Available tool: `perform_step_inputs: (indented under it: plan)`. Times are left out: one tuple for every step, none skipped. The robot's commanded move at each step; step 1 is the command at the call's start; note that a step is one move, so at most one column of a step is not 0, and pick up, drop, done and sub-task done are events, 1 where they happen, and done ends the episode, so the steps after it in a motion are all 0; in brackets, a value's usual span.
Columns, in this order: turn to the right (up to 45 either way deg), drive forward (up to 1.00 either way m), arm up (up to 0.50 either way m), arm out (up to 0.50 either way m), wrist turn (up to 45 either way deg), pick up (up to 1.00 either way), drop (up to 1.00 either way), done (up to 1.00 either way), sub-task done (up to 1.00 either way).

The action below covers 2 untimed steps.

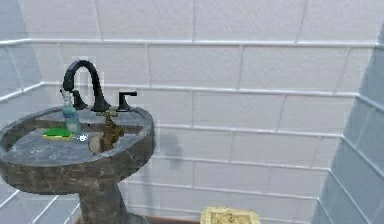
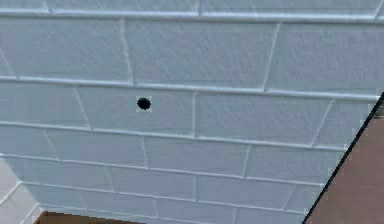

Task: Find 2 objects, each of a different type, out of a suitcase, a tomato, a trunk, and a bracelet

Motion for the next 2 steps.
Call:
perform_step_inputs:
  plan:
    - [15.0,0.0,0.0,0.0,0.0,0.0,0.0,0.0,0.0]
    - [0.0,0.0,0.0,0.0,0.0,0.0,0.0,0.0,1.0]
